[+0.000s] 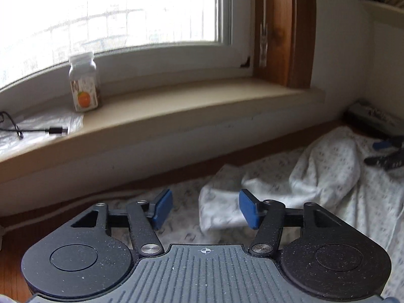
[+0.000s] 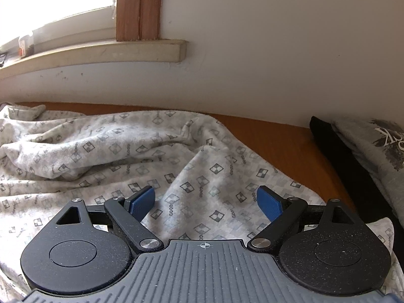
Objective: Fold clothes
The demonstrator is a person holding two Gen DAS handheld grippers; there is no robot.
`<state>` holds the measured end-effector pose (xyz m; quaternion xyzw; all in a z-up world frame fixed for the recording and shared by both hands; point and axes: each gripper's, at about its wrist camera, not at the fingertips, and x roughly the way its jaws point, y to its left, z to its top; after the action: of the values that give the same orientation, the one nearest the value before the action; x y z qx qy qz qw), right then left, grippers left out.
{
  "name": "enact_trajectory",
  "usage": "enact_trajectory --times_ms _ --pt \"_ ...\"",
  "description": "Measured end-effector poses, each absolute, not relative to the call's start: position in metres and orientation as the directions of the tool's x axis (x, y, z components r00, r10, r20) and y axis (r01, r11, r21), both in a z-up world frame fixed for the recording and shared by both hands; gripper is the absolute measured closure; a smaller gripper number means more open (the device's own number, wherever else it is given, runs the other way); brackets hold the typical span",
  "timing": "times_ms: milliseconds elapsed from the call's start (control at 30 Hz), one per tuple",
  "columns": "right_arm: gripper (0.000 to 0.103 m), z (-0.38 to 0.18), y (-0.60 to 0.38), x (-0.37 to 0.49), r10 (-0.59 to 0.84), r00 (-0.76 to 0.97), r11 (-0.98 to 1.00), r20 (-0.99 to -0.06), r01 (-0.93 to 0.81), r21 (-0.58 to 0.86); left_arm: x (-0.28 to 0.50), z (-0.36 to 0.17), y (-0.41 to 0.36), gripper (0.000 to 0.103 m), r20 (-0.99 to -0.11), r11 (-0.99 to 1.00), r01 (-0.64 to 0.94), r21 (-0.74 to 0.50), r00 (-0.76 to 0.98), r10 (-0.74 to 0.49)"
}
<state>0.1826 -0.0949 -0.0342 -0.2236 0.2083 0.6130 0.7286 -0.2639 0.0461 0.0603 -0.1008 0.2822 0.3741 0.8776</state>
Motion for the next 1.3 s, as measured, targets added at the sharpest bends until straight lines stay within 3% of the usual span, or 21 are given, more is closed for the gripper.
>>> enact_trajectory --times_ms 133,300,467,600,667,733,1200,1300 --pt "0.016 -0.035 -0.095 0.183 0.800 0.160 0.147 -0.579 -0.987 -0.070 -0.277 0.042 0.044 0.038 -0.581 0.676 -0.733 0.084 0.515 0.630" --pt "0.016 -0.034 -0.093 0.183 0.796 0.159 0.142 -0.583 -0.987 -0.075 -0.285 0.035 0.040 0.026 -0.588 0.689 -0.716 0.107 0.513 0.625" --pt "0.016 -0.033 -0.093 0.184 0.795 0.160 0.142 -0.585 -0.987 -0.076 -0.268 0.029 0.043 0.026 -0.607 0.729 -0.674 0.124 0.530 0.593" --pt "0.015 -0.032 -0.093 0.184 0.793 0.161 0.142 -0.587 -0.987 -0.080 -0.251 0.025 0.050 0.042 -0.638 0.740 -0.662 0.120 0.520 0.568" --pt "0.015 -0.032 -0.093 0.185 0.792 0.158 0.141 -0.589 -0.987 -0.076 -0.248 0.030 0.053 0.084 -0.654 0.747 -0.658 0.093 0.526 0.544" --pt "0.015 -0.032 -0.093 0.186 0.792 0.155 0.141 -0.591 -0.988 -0.070 -0.249 0.039 0.051 0.099 -0.653 0.752 -0.654 0.083 0.534 0.536" --pt "0.015 -0.033 -0.092 0.191 0.790 0.139 0.138 -0.597 -0.989 -0.048 -0.291 0.173 -0.026 0.099 -0.603 0.761 -0.585 0.282 0.508 0.615" --pt "0.015 -0.033 -0.092 0.191 0.790 0.135 0.138 -0.598 -0.990 -0.042 -0.285 0.166 -0.011 0.099 -0.627 0.747 -0.601 0.286 0.472 0.620"
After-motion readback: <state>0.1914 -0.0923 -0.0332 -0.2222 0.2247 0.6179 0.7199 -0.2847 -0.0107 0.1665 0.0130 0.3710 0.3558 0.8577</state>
